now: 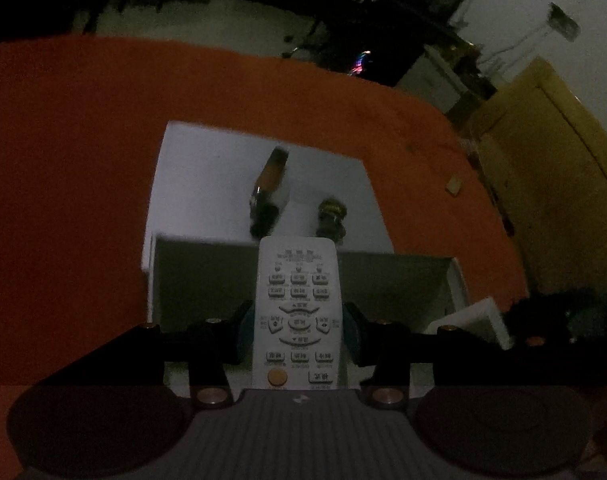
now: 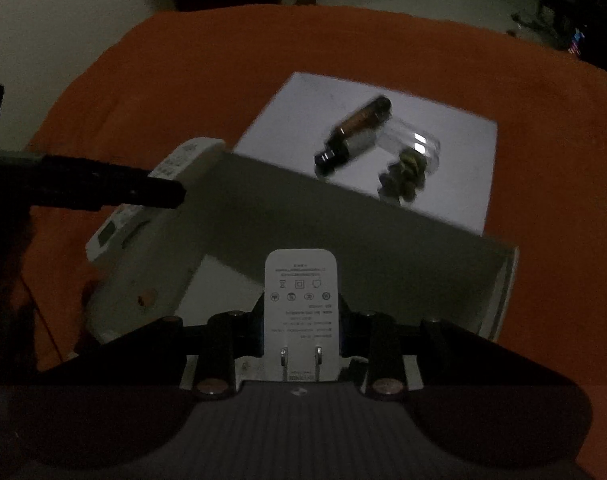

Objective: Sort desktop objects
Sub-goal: 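Lift the remote with the left gripper while the right gripper lifts the charger toward the box, then lower the remote and charger into the box with both grippers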

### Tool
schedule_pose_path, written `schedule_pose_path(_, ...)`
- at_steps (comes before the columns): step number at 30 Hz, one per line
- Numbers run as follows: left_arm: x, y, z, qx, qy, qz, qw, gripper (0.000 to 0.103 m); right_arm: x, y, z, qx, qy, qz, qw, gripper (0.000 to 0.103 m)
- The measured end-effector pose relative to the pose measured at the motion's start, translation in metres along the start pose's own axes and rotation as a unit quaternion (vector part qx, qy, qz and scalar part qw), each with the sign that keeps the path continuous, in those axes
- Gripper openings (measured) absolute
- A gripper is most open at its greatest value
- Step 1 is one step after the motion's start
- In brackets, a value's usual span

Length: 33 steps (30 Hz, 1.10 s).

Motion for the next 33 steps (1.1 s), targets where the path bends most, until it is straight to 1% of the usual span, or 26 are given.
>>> schedule_pose_path(4,0.012,0.010,-0.001,0.006,-0.007,-0.017,0.9998,0.040,0.016,0.004,0.010,0.006,0.020,0.000,1.000,0.032)
schedule_pose_path(6,0.018,0.015,-0.001,-0.001,-0.003,-0.021,0.9998,0.040,0.021,0.006,0.015,0.015,0.024,-0.001,1.000,0.032)
schedule_pose_path(10,0.031,0.022,0.002,-0.017,0.022,-0.026,0.9993,0.040,0.031,0.006,0.023,0.019,0.038,-0.008,0.999,0.032)
schedule_pose_path(15,0.041,0.031,-0.003,-0.021,0.017,-0.042,0.9987,0.040,0.039,0.013,0.029,0.027,0.044,-0.017,0.999,0.032)
schedule_pose_path(23,0.049,0.041,-0.004,-0.031,0.025,-0.056,0.9977,0.040,0.050,0.024,0.026,0.024,0.045,-0.035,0.998,0.032)
schedule_pose_path(28,0.055,0.047,-0.006,-0.034,0.031,-0.066,0.9968,0.040,0.058,0.034,0.026,0.029,0.043,-0.050,0.997,0.032)
schedule_pose_path(33,0.056,0.051,-0.009,-0.046,0.031,-0.062,0.9966,0.040,0.068,0.047,0.027,0.033,0.039,-0.066,0.996,0.032)
Point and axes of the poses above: each gripper's, at about its wrist camera, not at the fingertips, and y roughly the way its jaws point, z to its right, x to its underside, the point moved 5 cm from there along y, roughly the way its jaws point
